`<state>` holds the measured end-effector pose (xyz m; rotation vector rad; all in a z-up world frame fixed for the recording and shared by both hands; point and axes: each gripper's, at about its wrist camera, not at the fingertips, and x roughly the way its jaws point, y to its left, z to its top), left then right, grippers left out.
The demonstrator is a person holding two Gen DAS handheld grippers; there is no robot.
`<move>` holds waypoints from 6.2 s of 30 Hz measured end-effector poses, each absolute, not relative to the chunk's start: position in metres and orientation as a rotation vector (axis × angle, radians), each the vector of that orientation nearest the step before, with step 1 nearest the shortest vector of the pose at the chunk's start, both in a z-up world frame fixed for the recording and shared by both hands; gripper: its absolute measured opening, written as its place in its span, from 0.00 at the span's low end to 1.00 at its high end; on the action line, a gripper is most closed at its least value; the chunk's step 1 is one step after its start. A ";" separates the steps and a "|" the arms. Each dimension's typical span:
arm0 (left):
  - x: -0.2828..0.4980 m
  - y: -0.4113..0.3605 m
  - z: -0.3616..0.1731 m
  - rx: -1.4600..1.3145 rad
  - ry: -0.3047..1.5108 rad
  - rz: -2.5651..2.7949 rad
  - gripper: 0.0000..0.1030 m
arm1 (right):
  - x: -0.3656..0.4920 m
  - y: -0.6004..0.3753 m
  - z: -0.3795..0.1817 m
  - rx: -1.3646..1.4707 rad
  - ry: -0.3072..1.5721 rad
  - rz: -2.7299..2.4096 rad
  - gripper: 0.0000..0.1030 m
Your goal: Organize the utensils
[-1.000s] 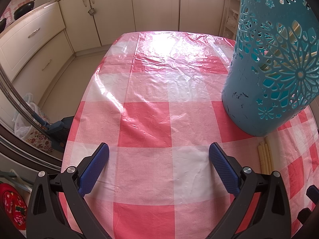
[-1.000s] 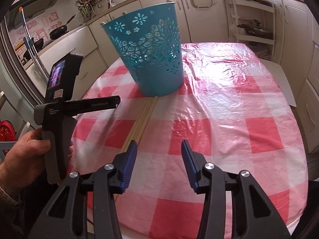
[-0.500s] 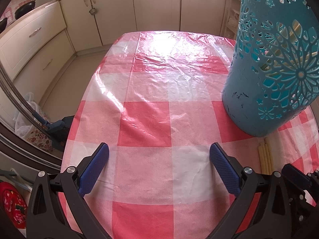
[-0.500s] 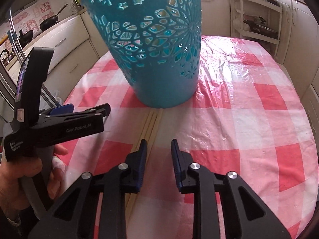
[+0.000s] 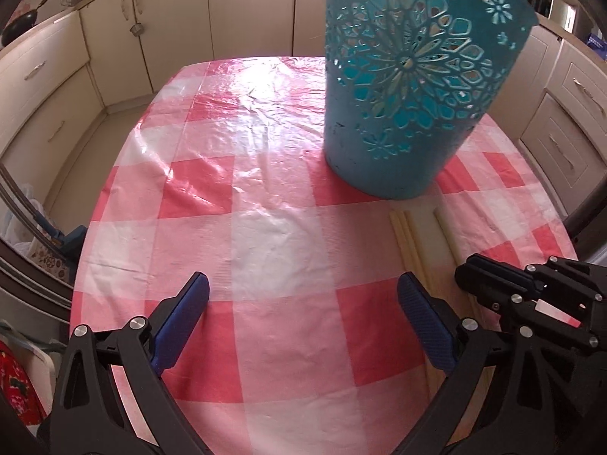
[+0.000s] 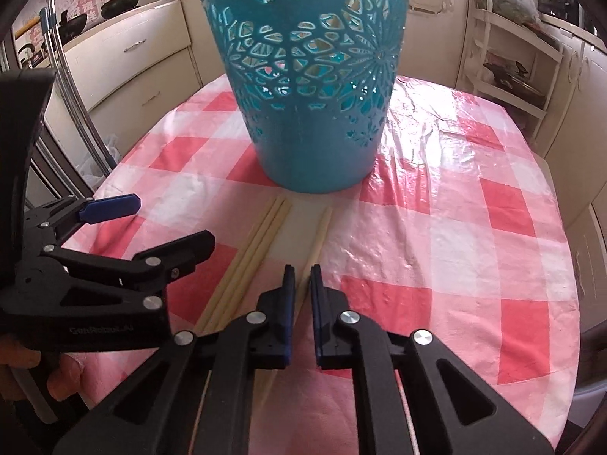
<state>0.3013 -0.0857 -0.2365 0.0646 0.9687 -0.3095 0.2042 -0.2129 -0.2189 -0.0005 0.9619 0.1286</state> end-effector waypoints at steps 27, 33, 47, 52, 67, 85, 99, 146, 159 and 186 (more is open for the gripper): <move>0.302 -0.116 -0.243 0.148 1.011 -0.279 0.86 | 0.191 -0.251 -0.220 0.138 0.947 0.157 0.08; 0.305 -0.113 -0.238 0.138 0.989 -0.288 0.60 | 0.195 -0.251 -0.220 0.139 0.946 0.156 0.09; 0.298 -0.062 -0.181 -0.069 0.991 -0.440 0.04 | 0.194 -0.246 -0.221 0.104 0.933 0.166 0.09; 0.293 -0.034 -0.090 -0.161 0.777 -0.485 0.04 | 0.193 -0.248 -0.222 0.120 0.926 0.163 0.09; 0.361 -0.126 0.004 -0.239 0.288 -0.414 0.05 | 0.193 -0.256 -0.222 0.164 0.920 0.186 0.09; 0.363 -0.117 -0.051 -0.153 0.388 -0.290 0.48 | 0.195 -0.258 -0.220 0.179 0.941 0.220 0.19; 0.324 -0.012 -0.166 -0.112 0.724 -0.058 0.78 | 0.181 -0.255 -0.210 0.140 0.937 0.193 0.06; 0.338 -0.039 -0.244 -0.014 0.940 -0.095 0.90 | 0.292 -0.257 -0.036 0.201 0.537 0.259 0.04; 0.338 -0.040 -0.244 -0.018 0.939 -0.093 0.90 | 0.219 -0.238 -0.042 0.175 0.518 0.271 0.33; 0.336 -0.036 -0.244 -0.039 0.932 -0.101 0.90 | 0.212 -0.197 -0.217 0.056 0.976 0.121 0.18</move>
